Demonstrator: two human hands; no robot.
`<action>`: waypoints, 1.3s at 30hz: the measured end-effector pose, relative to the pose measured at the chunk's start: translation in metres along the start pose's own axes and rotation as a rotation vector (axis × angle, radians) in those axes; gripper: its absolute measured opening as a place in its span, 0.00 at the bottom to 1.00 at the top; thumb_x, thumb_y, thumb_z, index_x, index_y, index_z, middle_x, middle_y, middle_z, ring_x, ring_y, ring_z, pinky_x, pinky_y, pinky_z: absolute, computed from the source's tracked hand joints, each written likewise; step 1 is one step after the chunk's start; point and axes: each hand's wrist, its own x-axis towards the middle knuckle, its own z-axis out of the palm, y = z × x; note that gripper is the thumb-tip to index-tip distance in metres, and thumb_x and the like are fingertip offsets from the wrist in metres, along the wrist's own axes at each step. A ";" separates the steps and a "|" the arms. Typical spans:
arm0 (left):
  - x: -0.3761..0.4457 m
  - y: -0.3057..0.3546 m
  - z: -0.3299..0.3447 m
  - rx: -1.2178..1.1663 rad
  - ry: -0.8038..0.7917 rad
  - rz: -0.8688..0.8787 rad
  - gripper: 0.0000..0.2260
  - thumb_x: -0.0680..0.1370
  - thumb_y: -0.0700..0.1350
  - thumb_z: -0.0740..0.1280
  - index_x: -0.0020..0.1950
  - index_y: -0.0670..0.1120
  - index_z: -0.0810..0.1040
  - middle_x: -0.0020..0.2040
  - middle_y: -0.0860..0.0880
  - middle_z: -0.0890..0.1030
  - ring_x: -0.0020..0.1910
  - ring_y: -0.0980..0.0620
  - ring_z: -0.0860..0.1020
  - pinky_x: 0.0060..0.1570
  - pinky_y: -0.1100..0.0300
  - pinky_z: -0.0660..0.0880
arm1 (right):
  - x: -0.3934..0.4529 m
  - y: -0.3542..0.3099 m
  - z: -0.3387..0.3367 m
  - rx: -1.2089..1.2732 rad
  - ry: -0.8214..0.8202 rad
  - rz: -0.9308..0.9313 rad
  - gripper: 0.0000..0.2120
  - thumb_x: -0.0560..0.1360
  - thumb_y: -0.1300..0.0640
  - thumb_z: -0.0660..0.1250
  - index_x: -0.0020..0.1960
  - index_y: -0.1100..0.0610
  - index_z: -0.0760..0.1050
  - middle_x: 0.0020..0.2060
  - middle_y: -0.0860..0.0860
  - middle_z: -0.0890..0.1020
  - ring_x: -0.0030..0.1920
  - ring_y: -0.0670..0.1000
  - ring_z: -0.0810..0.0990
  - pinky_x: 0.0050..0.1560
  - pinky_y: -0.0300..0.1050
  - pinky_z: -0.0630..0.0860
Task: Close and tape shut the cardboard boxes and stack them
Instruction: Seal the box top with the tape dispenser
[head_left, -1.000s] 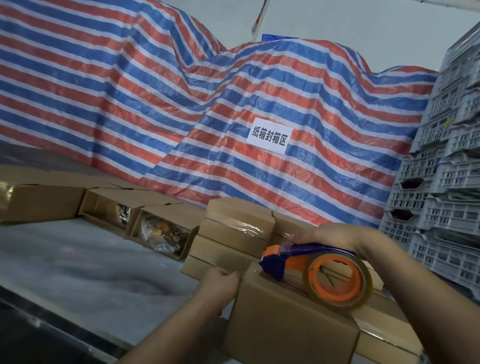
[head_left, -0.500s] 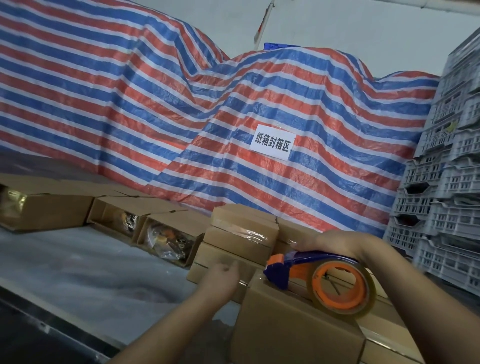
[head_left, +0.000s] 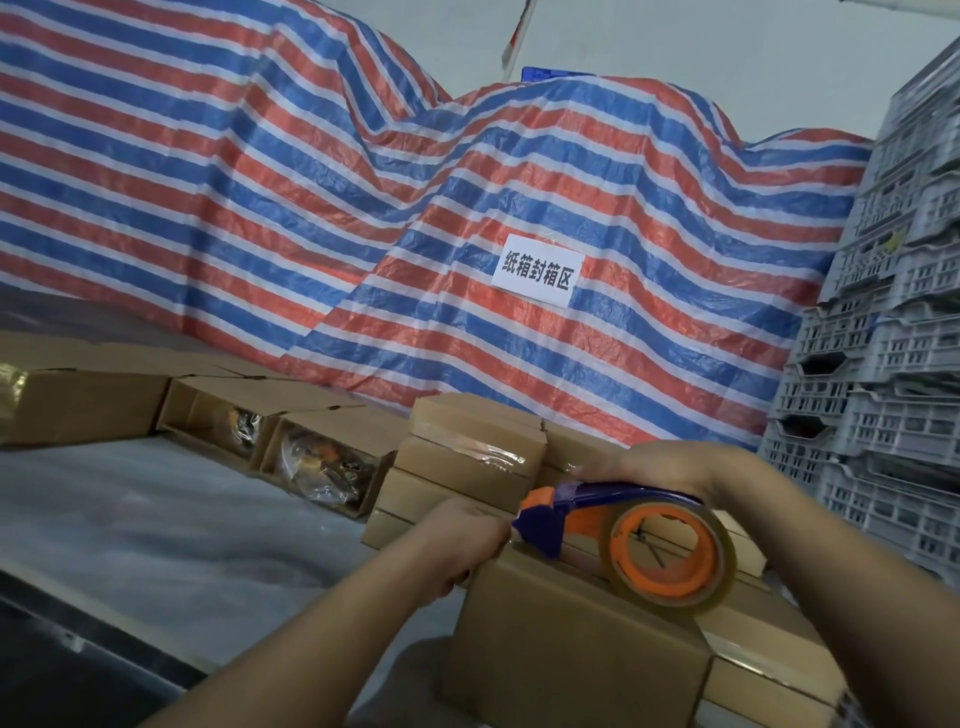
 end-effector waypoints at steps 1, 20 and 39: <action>0.000 0.002 -0.001 0.031 -0.001 -0.002 0.10 0.79 0.55 0.64 0.47 0.50 0.78 0.35 0.51 0.72 0.31 0.55 0.66 0.28 0.64 0.63 | -0.002 -0.002 -0.002 0.002 -0.044 0.008 0.20 0.82 0.38 0.58 0.52 0.55 0.76 0.31 0.45 0.82 0.30 0.42 0.79 0.35 0.32 0.75; -0.022 0.035 0.005 0.770 0.380 0.522 0.10 0.82 0.55 0.58 0.48 0.53 0.75 0.44 0.54 0.78 0.42 0.56 0.77 0.42 0.60 0.75 | -0.037 0.043 -0.017 -0.297 0.135 0.237 0.17 0.77 0.33 0.62 0.48 0.47 0.76 0.36 0.42 0.81 0.28 0.36 0.79 0.28 0.31 0.71; -0.031 0.015 0.027 1.106 -0.030 0.687 0.30 0.75 0.72 0.50 0.71 0.57 0.67 0.68 0.55 0.72 0.63 0.54 0.72 0.62 0.52 0.73 | -0.062 0.119 -0.039 -0.080 0.040 0.230 0.31 0.70 0.29 0.67 0.50 0.58 0.79 0.34 0.50 0.80 0.32 0.50 0.76 0.38 0.40 0.75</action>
